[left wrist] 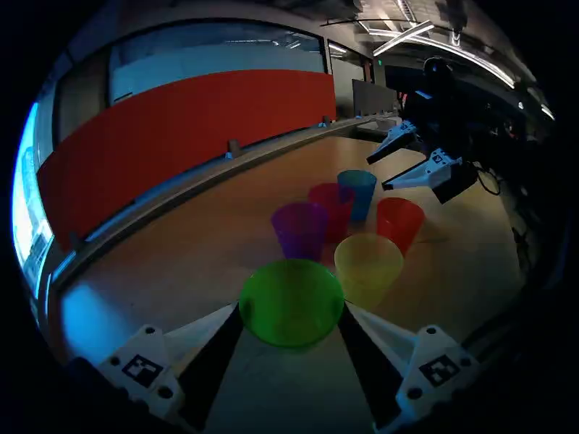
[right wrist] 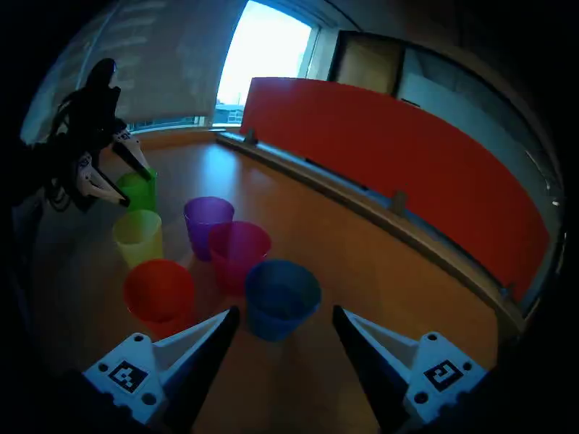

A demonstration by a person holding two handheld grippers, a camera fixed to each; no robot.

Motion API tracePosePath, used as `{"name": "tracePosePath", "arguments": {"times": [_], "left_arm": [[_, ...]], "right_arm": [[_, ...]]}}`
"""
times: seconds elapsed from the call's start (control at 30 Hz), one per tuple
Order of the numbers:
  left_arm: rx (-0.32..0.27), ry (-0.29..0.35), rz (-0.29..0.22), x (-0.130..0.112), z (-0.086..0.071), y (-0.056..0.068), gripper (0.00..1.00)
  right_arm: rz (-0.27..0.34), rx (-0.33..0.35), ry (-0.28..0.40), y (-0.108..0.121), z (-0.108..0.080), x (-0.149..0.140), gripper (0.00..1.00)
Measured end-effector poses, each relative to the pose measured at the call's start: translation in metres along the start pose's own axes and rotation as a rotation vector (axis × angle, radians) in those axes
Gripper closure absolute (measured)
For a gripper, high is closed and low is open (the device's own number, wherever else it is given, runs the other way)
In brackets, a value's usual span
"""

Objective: Pour water

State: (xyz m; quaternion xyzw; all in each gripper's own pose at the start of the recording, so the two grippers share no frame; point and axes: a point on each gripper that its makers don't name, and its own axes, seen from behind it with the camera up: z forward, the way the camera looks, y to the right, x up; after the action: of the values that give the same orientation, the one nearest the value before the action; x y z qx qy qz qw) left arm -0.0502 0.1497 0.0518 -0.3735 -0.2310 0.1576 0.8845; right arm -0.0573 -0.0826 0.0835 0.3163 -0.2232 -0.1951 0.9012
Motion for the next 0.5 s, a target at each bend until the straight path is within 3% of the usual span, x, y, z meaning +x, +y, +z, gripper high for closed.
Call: {"name": "tracePosePath", "arguments": {"times": [0.5], "left_arm": [[0.0,-0.002,0.017,0.003,-0.008,0.005,0.13]], "right_arm": [[0.045,0.025,-0.024,-0.001,0.03,-0.011,0.0]]}}
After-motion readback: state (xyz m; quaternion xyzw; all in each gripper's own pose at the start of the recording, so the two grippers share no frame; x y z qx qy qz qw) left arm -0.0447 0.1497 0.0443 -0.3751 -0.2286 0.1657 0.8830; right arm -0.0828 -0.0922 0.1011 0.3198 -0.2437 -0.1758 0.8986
